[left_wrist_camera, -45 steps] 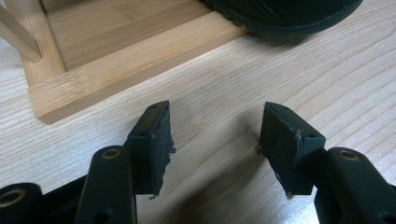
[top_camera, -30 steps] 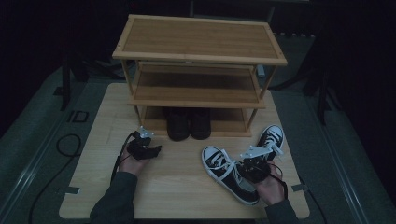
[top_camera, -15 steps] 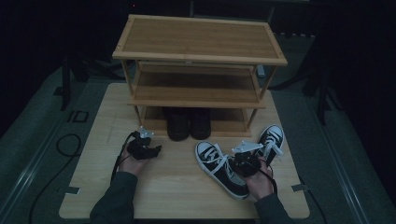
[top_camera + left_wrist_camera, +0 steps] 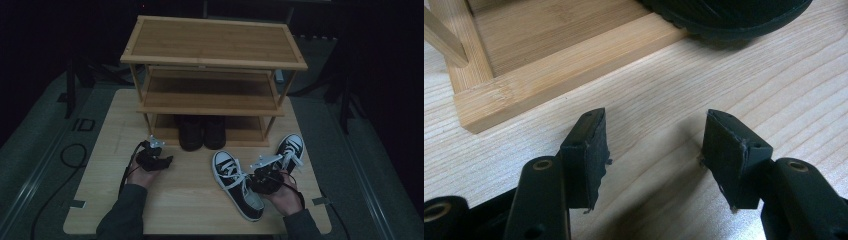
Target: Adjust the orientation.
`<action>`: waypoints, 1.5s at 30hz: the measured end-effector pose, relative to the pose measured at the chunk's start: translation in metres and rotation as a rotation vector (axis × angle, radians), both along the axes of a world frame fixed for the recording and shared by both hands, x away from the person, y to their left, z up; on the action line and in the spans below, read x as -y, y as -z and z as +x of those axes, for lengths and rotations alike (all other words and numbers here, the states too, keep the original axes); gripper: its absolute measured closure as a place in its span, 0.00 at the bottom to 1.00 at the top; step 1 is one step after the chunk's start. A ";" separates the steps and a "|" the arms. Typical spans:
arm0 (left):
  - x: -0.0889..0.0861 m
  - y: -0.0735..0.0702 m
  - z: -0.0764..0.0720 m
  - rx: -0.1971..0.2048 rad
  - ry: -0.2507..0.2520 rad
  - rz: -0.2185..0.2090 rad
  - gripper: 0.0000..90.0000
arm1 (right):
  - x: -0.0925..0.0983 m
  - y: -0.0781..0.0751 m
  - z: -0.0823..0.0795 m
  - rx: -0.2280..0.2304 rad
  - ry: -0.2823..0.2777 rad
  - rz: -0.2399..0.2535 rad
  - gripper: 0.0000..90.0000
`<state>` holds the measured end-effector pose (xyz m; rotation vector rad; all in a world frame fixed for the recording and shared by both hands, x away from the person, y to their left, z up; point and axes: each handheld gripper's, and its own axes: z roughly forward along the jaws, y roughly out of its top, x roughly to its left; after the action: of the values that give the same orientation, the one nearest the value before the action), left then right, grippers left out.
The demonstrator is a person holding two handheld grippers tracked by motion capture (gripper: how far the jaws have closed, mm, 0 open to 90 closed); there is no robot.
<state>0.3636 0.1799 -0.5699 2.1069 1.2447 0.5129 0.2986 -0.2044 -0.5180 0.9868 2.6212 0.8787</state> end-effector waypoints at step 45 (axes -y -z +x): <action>0.000 0.000 0.000 0.003 -0.001 -0.002 0.48 | 0.049 -0.024 0.003 0.148 0.115 -0.091 0.65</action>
<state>0.3634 0.1797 -0.5702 2.1032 1.2447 0.5155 0.3018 -0.2535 -0.4938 0.9981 2.4320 0.7679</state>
